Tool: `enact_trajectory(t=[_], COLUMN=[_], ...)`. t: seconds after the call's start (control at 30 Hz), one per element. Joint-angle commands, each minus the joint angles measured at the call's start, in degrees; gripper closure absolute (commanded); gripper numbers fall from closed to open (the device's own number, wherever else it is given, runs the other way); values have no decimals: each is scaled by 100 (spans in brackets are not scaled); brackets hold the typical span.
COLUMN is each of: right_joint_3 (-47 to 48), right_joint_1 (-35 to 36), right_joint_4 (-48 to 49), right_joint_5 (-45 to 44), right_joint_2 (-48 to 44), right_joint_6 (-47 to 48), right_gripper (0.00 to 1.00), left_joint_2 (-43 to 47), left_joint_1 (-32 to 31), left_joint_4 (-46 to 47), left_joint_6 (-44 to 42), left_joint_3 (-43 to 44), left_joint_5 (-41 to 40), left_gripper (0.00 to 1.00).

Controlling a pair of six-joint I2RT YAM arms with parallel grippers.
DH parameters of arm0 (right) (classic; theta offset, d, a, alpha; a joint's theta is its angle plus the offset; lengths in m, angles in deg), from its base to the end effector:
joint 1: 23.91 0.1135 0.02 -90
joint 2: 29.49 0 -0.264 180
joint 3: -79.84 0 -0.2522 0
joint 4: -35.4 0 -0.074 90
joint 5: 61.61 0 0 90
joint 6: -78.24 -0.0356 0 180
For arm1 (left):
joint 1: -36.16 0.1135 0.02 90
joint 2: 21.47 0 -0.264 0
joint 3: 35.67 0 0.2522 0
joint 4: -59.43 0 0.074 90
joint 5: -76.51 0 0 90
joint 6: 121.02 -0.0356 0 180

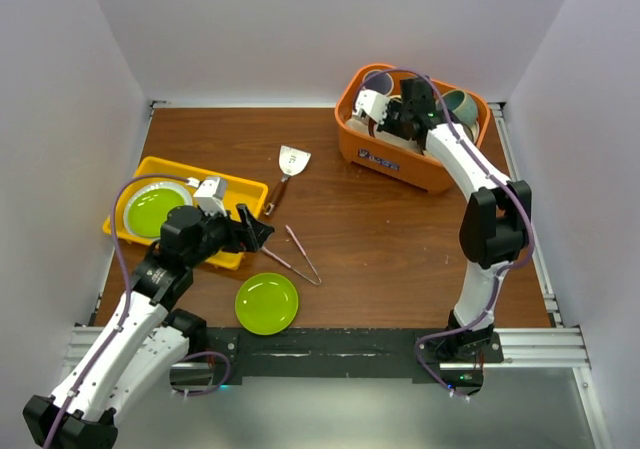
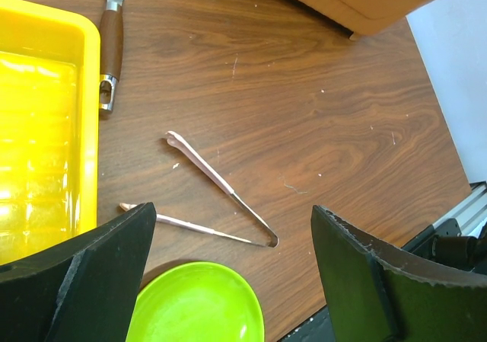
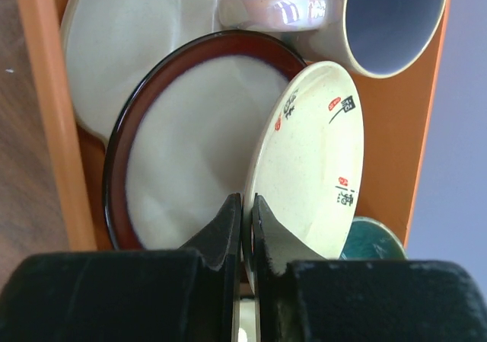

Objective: Place the mixed dishes into the plastic bin
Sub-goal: Place the plate in the plastic bin.

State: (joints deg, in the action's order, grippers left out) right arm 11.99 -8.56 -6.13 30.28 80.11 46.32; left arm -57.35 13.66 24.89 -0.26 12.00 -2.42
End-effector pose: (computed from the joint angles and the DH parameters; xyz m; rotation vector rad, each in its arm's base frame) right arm 0.4295 0.1191 0.3045 -1.3750 1.8138 -0.3607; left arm 0.1391 -0.0650 0.2776 -0.0158 2.0473 -0.7860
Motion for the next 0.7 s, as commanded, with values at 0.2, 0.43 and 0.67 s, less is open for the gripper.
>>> enact_trajectory(t=[0.2,0.43,0.67], right_joint_3=[-39,-232,-303], right_joint_1=[-15,-59,-138], right_joint_4=[641,685,615], right_joint_5=[-119,-40,259], right_joint_2=[263,185,-175], right_joint_6=[-175,-262,-534], right_gripper=[82,62,48], left_joint_2=[116,116,134], left_joint_1=[35,35,35], left_joint_4=[12,-49,-392], left_joint_6=[-123,-114,-132], left_joint_3=[-42,-51,10], left_joint_5=[123,299,475], left_gripper=[11,11,11])
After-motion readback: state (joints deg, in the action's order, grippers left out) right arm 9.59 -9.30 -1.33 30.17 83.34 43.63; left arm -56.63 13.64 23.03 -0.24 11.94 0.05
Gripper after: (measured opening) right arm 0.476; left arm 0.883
